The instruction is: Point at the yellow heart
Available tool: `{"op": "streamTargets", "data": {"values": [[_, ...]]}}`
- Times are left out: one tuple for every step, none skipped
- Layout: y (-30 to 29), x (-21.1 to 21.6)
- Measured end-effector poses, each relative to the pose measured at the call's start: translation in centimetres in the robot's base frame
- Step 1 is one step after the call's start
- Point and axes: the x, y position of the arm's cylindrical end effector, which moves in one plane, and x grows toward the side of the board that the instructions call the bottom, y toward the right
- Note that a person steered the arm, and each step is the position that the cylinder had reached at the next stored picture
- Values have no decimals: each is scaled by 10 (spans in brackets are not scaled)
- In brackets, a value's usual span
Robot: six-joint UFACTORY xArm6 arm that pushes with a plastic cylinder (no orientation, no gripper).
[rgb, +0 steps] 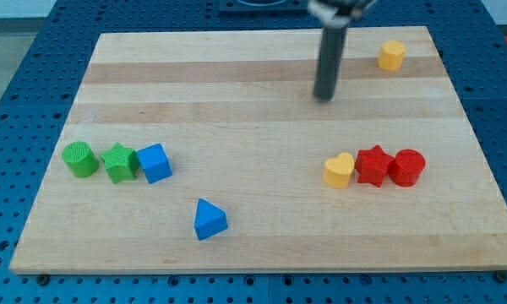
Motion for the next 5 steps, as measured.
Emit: {"op": "streamTargets", "data": {"values": [[-80, 101], [-101, 105], [-93, 152], [-68, 144], [-42, 133]]}}
